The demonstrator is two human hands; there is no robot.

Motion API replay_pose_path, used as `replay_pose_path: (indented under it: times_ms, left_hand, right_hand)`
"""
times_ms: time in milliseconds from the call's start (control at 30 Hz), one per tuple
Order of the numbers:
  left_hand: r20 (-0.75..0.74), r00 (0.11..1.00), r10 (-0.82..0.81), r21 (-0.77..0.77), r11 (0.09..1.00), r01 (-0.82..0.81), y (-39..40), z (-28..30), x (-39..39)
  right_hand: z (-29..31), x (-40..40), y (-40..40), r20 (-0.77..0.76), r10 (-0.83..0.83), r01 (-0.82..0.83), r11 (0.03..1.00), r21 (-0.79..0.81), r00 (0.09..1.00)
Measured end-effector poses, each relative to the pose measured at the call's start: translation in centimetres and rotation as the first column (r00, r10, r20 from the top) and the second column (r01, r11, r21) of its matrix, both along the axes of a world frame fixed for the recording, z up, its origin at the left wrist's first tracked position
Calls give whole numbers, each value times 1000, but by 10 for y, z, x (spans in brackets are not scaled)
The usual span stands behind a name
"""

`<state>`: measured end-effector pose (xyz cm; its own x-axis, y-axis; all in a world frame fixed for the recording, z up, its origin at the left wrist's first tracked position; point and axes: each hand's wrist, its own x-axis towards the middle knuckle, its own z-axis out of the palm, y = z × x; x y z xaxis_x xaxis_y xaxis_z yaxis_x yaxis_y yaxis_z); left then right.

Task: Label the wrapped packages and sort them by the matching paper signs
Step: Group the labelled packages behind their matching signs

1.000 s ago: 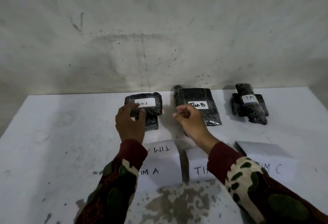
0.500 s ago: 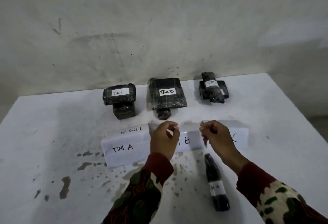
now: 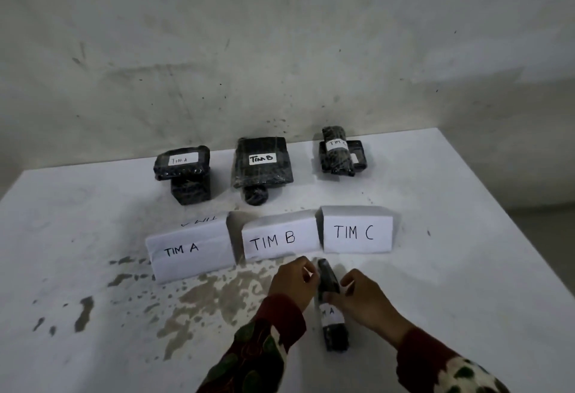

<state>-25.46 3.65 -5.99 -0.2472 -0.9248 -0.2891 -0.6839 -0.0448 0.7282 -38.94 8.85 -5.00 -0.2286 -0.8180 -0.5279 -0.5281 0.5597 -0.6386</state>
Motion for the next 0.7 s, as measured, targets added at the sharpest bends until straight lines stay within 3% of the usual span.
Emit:
replay_pose_path:
  times_ms: [233,400,700]
  left_hand:
    - [81,992,101,149,982,-113,9,-8,-9]
    - [-21,987,158,335,931,-142,17,-8,-16]
    - [-243,915,323,411,888,-204,3,18,-29]
  right_hand:
    - [-4,-9,-1,60,14,-14,1000,1,998]
    - [-7,-10,2,133,74,-81,996,44,988]
    - [13,-31,-3,411,-70,75,997,2,909]
